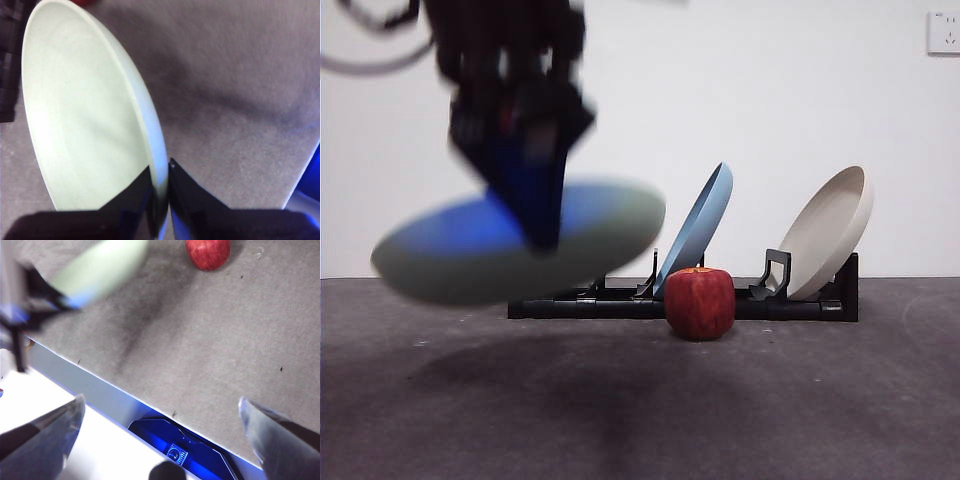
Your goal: Take the green plate from the plate rack,put the plate on the table,take the apple from the table,put the apple in the plate
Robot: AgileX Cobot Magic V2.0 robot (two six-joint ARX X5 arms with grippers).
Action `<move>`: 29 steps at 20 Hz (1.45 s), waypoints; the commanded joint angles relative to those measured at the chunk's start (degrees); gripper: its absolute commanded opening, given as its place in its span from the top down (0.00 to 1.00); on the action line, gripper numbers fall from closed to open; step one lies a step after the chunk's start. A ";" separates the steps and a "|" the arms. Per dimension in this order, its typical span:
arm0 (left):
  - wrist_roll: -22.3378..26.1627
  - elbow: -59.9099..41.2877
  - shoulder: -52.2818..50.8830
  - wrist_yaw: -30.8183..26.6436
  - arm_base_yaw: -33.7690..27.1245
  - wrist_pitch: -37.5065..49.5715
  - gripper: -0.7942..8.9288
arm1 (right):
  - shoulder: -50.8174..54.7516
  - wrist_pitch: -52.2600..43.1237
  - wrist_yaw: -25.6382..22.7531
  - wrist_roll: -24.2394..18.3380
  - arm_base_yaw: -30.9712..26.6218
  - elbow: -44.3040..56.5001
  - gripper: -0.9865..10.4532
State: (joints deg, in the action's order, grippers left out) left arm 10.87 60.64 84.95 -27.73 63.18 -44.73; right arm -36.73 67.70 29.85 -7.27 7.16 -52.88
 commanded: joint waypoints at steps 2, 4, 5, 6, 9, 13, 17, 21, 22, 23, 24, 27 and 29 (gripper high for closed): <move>0.24 -3.74 4.00 -2.64 2.67 7.52 0.92 | -0.02 -0.20 0.09 0.37 0.15 -0.22 0.31; 0.79 -3.74 7.72 -3.34 3.78 9.84 0.92 | -0.02 -0.20 0.09 0.37 0.13 -0.22 0.31; 1.22 -3.74 9.53 -3.76 4.39 10.99 0.92 | -0.02 -0.17 0.09 0.37 0.13 -0.22 0.31; 1.20 -3.74 11.37 -3.74 4.81 11.82 0.92 | -0.02 -0.17 0.09 0.37 0.13 -0.22 0.31; 1.16 -3.74 15.30 -4.26 5.42 13.42 0.93 | -0.02 0.07 0.09 0.37 0.13 -0.22 0.31; 0.63 -3.72 15.78 -0.20 5.84 13.46 0.88 | -0.02 0.09 0.09 0.37 0.13 -0.22 0.31; -0.70 -3.65 15.78 -0.44 5.84 13.35 0.66 | -0.02 0.11 0.09 0.37 0.13 -0.22 0.31; -2.27 -2.40 14.40 -0.63 5.84 10.29 0.65 | -0.02 0.13 0.09 0.37 0.13 -0.22 0.31; -3.08 -1.73 13.42 -0.63 5.84 8.79 0.65 | -0.02 0.13 0.09 0.37 0.13 -0.22 0.31; -4.00 -0.72 12.63 -0.61 5.84 6.93 0.64 | -0.02 0.11 0.09 0.37 0.13 -0.22 0.31; -4.85 0.31 11.65 -0.61 5.84 5.07 0.58 | -0.09 0.11 0.09 0.37 0.13 -0.22 0.31; -6.54 3.80 8.17 0.74 6.12 -0.70 0.52 | -0.20 0.09 0.09 0.37 0.13 -0.22 0.31; -8.57 7.13 5.20 4.92 6.21 -6.21 0.52 | -0.70 -0.02 0.09 0.39 0.13 -0.22 0.31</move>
State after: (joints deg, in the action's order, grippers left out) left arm 4.19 67.79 90.28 -23.09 69.12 -50.83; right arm -37.43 67.81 29.87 -7.25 7.16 -52.88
